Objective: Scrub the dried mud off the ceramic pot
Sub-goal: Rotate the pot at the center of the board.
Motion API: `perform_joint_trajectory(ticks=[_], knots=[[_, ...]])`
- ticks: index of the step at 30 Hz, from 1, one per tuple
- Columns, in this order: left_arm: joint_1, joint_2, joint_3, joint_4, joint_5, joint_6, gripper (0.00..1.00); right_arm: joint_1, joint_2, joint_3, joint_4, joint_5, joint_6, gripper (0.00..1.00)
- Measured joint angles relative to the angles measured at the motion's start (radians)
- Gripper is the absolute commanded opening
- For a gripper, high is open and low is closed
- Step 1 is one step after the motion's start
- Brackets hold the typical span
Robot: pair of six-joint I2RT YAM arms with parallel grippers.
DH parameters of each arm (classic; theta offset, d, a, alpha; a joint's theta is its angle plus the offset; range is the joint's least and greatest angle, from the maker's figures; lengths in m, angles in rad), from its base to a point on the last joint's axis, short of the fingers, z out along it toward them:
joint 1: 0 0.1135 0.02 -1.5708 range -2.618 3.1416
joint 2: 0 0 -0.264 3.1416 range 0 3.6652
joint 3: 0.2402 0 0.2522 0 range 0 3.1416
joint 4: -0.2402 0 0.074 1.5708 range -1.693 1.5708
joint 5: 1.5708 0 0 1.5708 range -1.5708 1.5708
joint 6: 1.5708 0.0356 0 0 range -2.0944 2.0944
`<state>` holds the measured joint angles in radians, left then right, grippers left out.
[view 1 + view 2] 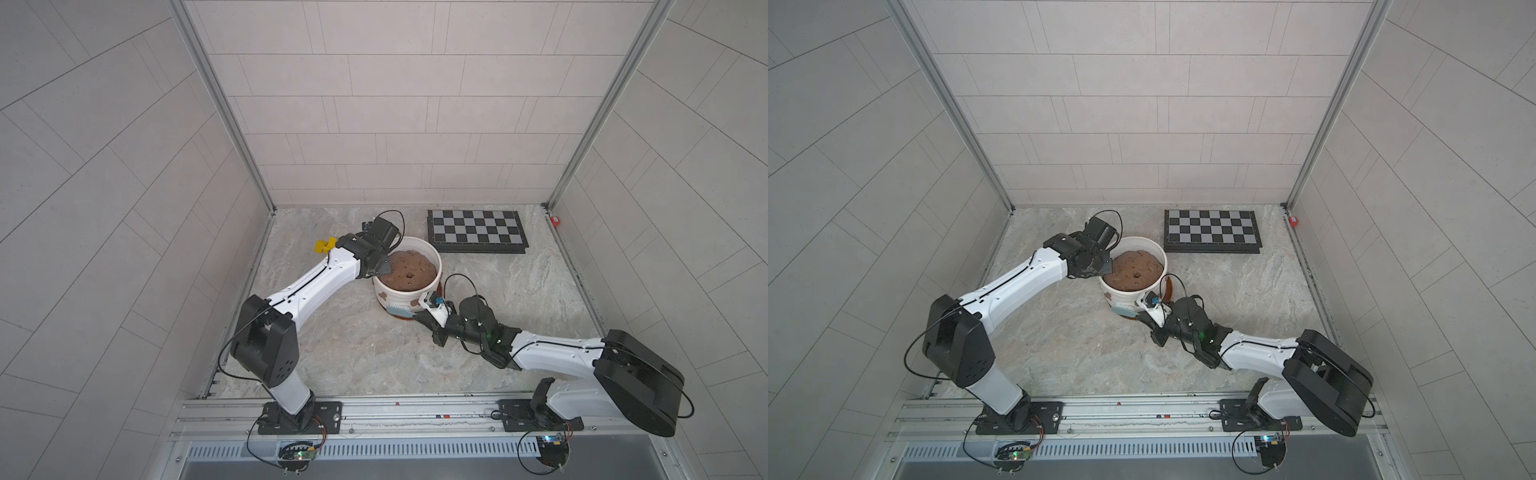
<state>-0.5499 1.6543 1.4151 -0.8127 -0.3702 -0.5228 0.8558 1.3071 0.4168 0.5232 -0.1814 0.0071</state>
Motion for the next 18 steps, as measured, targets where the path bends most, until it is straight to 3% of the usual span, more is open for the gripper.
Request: perform_joint_trajectory(ticks=[18], knots=[[0.000, 0.006, 0.005, 0.004, 0.001, 0.030, 0.00, 0.002, -0.060, -0.080, -0.069, 0.023, 0.070, 0.00]])
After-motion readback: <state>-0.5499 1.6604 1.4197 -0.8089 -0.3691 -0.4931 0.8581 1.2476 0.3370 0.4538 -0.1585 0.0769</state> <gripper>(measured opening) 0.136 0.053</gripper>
